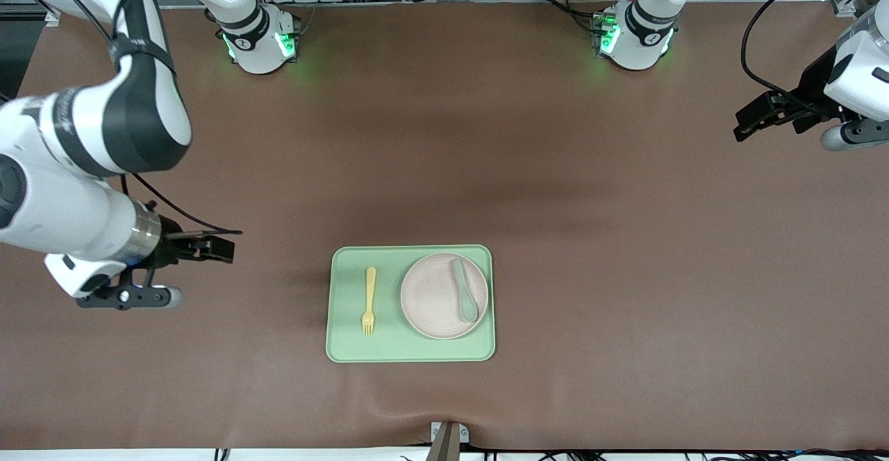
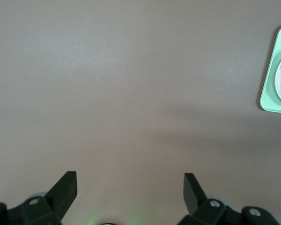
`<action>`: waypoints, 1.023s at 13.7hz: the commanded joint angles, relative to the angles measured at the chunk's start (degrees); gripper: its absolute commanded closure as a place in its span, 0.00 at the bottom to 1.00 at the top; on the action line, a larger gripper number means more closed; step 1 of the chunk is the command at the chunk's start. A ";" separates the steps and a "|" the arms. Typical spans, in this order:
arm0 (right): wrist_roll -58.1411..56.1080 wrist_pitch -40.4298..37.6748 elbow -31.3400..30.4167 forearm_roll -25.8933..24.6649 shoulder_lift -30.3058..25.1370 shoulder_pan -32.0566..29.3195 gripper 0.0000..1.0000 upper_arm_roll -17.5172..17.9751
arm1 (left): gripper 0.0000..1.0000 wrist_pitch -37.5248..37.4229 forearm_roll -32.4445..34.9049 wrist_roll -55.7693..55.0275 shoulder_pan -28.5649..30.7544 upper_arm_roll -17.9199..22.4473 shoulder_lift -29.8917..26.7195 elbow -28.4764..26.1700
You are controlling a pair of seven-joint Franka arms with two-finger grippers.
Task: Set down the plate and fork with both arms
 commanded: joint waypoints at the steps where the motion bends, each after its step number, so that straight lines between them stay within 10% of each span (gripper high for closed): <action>1: -2.38 -3.19 -1.73 0.07 -5.24 -3.12 0.00 0.64 | 0.00 -0.96 -0.27 1.34 0.22 -0.08 0.41 1.25; 6: -11.09 -11.62 -2.34 -0.28 -12.70 -8.32 0.00 0.55 | 0.00 -3.94 0.51 3.88 0.23 0.01 0.14 2.31; 14: -10.66 -11.46 -20.86 -1.42 -27.47 -9.20 0.00 0.64 | 0.00 -5.89 4.21 5.99 0.14 -0.61 0.05 3.79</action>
